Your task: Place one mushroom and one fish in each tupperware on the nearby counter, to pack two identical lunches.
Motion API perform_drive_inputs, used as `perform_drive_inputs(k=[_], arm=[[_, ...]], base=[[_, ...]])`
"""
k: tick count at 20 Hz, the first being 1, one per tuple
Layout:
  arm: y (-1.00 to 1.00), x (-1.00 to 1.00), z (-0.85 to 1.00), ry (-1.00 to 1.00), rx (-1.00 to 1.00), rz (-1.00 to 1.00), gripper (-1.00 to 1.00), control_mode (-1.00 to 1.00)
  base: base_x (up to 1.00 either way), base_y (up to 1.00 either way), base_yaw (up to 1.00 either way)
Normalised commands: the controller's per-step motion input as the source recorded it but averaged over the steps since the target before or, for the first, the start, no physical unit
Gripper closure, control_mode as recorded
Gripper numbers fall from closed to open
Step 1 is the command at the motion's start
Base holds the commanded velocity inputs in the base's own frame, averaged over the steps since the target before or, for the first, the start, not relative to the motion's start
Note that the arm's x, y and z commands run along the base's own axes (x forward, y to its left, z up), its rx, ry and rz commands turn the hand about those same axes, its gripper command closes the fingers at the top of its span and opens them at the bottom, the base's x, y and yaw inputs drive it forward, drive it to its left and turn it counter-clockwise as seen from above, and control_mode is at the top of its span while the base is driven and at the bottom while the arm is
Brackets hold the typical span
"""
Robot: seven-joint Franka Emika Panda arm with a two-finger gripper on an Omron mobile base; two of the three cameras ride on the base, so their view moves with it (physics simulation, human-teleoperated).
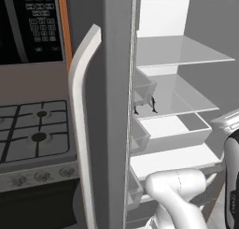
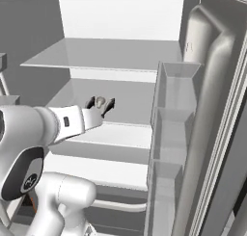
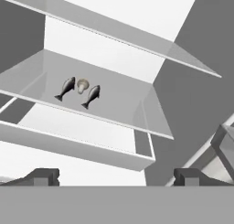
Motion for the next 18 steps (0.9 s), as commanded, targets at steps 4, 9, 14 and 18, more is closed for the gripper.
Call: perform_drive_inputs(k=[4,9,14,18], arm=[[0.0,0.0,0.0,0.0,0.0,0.0,-1.0,1.0],[0.01,0.31,-0.13,0.04,0.0,0.0,-1.0,-1.0],[0.17,0.68,-0.33,0.0,0.0,-0.06,-1.0,-1.0],[0.13,0.52,-0.45,-0.02,0.0,-0.07,-1.0,-1.0]], base=[[0.63,-0.01,0.05],[0.18,0.0,0.01],[0.0,0.0,0.0],[0.0,0.0,0.0]])
